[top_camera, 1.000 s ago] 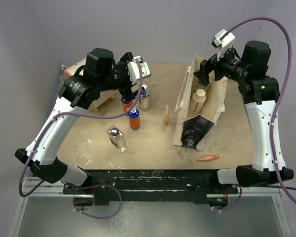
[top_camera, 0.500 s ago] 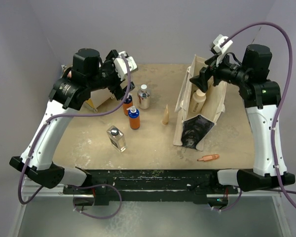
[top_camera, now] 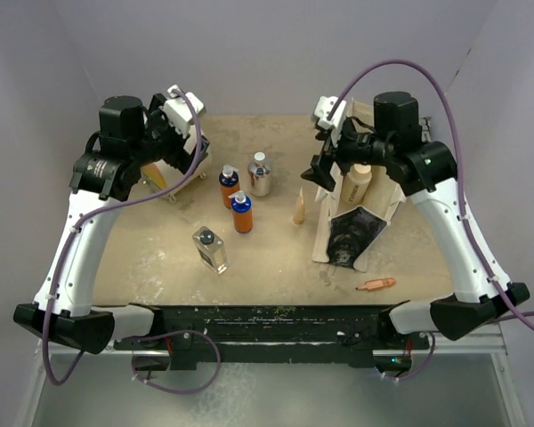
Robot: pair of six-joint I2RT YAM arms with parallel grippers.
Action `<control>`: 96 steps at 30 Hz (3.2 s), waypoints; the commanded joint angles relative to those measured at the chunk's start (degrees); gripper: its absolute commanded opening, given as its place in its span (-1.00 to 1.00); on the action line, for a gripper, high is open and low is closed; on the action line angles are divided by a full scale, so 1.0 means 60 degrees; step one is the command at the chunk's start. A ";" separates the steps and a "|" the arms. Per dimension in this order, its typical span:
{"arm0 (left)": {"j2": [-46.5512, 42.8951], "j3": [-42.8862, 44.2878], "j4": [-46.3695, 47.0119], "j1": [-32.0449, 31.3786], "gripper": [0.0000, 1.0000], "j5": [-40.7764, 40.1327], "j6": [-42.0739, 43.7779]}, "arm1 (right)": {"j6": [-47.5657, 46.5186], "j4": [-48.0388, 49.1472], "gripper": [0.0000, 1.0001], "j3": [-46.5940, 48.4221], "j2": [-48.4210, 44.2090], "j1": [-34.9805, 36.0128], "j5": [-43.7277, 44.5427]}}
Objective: Place the personal care products into the canvas bag
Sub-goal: Pick up the care product from the center of the board.
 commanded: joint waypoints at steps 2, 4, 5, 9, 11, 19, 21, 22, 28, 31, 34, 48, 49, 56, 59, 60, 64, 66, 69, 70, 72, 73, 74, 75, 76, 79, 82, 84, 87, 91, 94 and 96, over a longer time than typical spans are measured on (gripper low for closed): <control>-0.0492 -0.0680 0.0966 0.0753 0.99 0.0057 -0.0929 | -0.0522 0.0480 0.98 0.0067 0.0269 0.0903 0.0609; -0.0563 -0.0850 0.1150 0.1036 0.99 -0.0022 -0.1225 | -0.0510 0.0679 0.98 0.0027 0.0505 0.1214 0.0841; -0.0615 -0.0932 0.1232 0.1149 0.99 -0.0078 -0.1323 | -0.0473 0.0778 0.98 0.0021 0.0642 0.1337 0.0937; -0.0846 -0.1092 0.1422 0.1497 0.99 -0.0166 -0.1531 | 0.0110 0.1293 0.98 0.0213 0.1353 0.1570 0.1274; -0.0890 -0.1159 0.1415 0.1538 0.99 -0.0117 -0.1513 | 0.0426 0.1393 0.96 0.0540 0.1802 0.1617 0.1529; -0.0916 -0.1193 0.1155 0.1542 0.99 0.0095 -0.1361 | 0.1090 0.1649 0.88 0.1422 0.3277 0.1948 0.2792; -0.0988 -0.1229 0.1168 0.1542 0.99 0.0193 -0.1348 | 0.1215 0.1524 0.83 0.1848 0.3776 0.1998 0.3004; -0.1025 -0.1230 0.1174 0.1542 0.99 0.0235 -0.1351 | 0.1279 0.1508 0.81 0.1992 0.3989 0.2020 0.3122; -0.1162 -0.1230 0.1171 0.1542 0.99 0.0236 -0.1293 | 0.1860 0.1781 0.74 0.2517 0.5035 0.2081 0.3587; -0.1228 -0.1236 0.1178 0.1542 0.99 0.0236 -0.1272 | 0.2065 0.1965 0.68 0.2659 0.5431 0.2125 0.3811; -0.1284 -0.1269 0.1168 0.1541 0.99 0.0266 -0.1249 | 0.2225 0.2179 0.63 0.2709 0.5760 0.2139 0.4013; -0.1603 -0.1579 0.1272 0.1614 0.99 0.0543 -0.1190 | 0.2477 0.2149 0.38 0.3221 0.7008 0.2174 0.3907; -0.1620 -0.1605 0.1286 0.1618 0.99 0.0559 -0.1190 | 0.2509 0.2095 0.36 0.3286 0.7081 0.2168 0.3905; -0.1645 -0.1633 0.1298 0.1635 0.99 0.0712 -0.1205 | 0.2515 0.1907 0.19 0.3553 0.7433 0.2168 0.3905; -0.1654 -0.1645 0.1297 0.1641 0.99 0.0738 -0.1201 | 0.2519 0.1859 0.15 0.3542 0.7521 0.2176 0.3905; -0.1665 -0.1654 0.1304 0.1640 0.99 0.0742 -0.1204 | 0.2515 0.1845 0.14 0.3540 0.7543 0.2176 0.3905; -0.1694 -0.1669 0.1304 0.1644 0.99 0.0758 -0.1197 | 0.2502 0.1839 0.06 0.3541 0.7568 0.2169 0.3912; -0.1709 -0.1705 0.1323 0.1644 0.99 0.0765 -0.1186 | 0.2502 0.1839 0.02 0.3547 0.7581 0.2170 0.3944; -0.1728 -0.1727 0.1304 0.1644 0.99 0.0772 -0.1190 | 0.2509 0.1814 -0.02 0.3582 0.7637 0.2174 0.3956; -0.1740 -0.1728 0.1297 0.1644 0.99 0.0772 -0.1190 | 0.2501 0.1801 -0.04 0.3584 0.7653 0.2168 0.3961; -0.1742 -0.1728 0.1301 0.1644 0.99 0.0772 -0.1189 | 0.2497 0.1777 -0.05 0.3597 0.7680 0.2171 0.3964; -0.1749 -0.1728 0.1306 0.1644 0.99 0.0772 -0.1183 | 0.2498 0.1772 -0.05 0.3618 0.7702 0.2168 0.3967; -0.1743 -0.1724 0.1311 0.1644 0.99 0.0772 -0.1176 | 0.2511 0.1750 -0.05 0.3645 0.7736 0.2169 0.3964; -0.1735 -0.1727 0.1322 0.1644 0.99 0.0785 -0.1175 | 0.2494 0.1727 -0.05 0.3674 0.7749 0.2173 0.3964; -0.1730 -0.1739 0.1327 0.1644 0.99 0.0787 -0.1175 | 0.2498 0.1726 -0.06 0.3703 0.7771 0.2175 0.3951; -0.1746 -0.1762 0.1330 0.1644 0.99 0.0791 -0.1175 | 0.2486 0.1694 -0.05 0.3744 0.7809 0.2169 0.3956; -0.1744 -0.1770 0.1342 0.1637 0.99 0.0798 -0.1152 | 0.2465 0.1682 -0.05 0.3772 0.7834 0.2167 0.3949; -0.1746 -0.1771 0.1352 0.1644 0.99 0.0802 -0.1159 | 0.2468 0.1666 -0.02 0.3796 0.7856 0.2165 0.3955; -0.1753 -0.1771 0.1345 0.1643 0.99 0.0815 -0.1161 | 0.2442 0.1696 -0.02 0.3794 0.7857 0.2169 0.3951; -0.1768 -0.1772 0.1339 0.1644 0.99 0.0816 -0.1160 | 0.2405 0.1672 -0.17 0.3836 0.7849 0.2167 0.3949; -0.1757 -0.1771 0.1329 0.1644 0.99 0.0838 -0.1142 | 0.2363 0.1546 -0.47 0.4011 0.7872 0.2171 0.3949; -0.1751 -0.1776 0.1324 0.1644 0.99 0.0845 -0.1112 | 0.2331 0.1479 -0.69 0.4111 0.7765 0.2177 0.3935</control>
